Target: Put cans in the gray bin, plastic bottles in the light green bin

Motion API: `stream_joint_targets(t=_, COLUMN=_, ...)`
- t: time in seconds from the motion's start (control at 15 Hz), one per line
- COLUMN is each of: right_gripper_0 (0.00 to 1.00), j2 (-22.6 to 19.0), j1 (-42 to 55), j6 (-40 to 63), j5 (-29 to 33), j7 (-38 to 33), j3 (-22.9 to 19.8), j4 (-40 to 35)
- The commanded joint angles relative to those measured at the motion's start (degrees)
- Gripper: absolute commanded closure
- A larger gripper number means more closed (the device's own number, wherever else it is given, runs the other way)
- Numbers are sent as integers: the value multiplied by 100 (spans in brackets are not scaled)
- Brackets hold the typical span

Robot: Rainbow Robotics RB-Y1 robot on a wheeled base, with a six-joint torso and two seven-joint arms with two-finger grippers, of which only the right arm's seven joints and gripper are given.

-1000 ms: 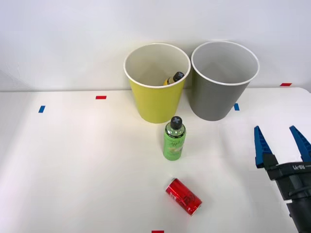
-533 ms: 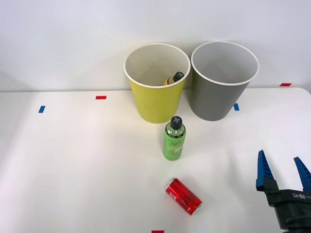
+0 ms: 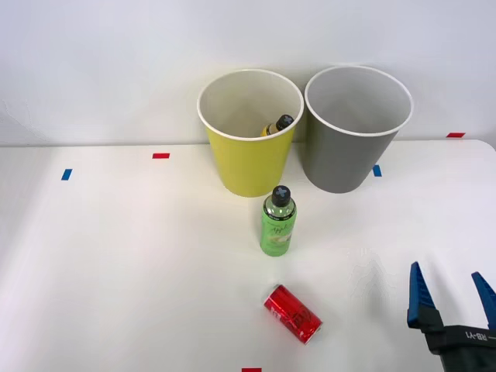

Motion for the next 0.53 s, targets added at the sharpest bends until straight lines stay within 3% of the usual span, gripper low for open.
stream_joint_targets(t=0.07, right_gripper_0=0, j2=105, j1=46, j6=362, j5=475, j7=-28, j3=-229, j4=2)
stream_joint_targets(t=0.27, right_gripper_0=0, j2=510, j1=46, j6=309, j5=1503, j7=-502, j3=-387, j4=169)
stream_joint_targets(t=0.53, right_gripper_0=0, j2=773, j1=-253, j6=-825, j5=2848, j7=-1592, j3=-624, j4=1039)
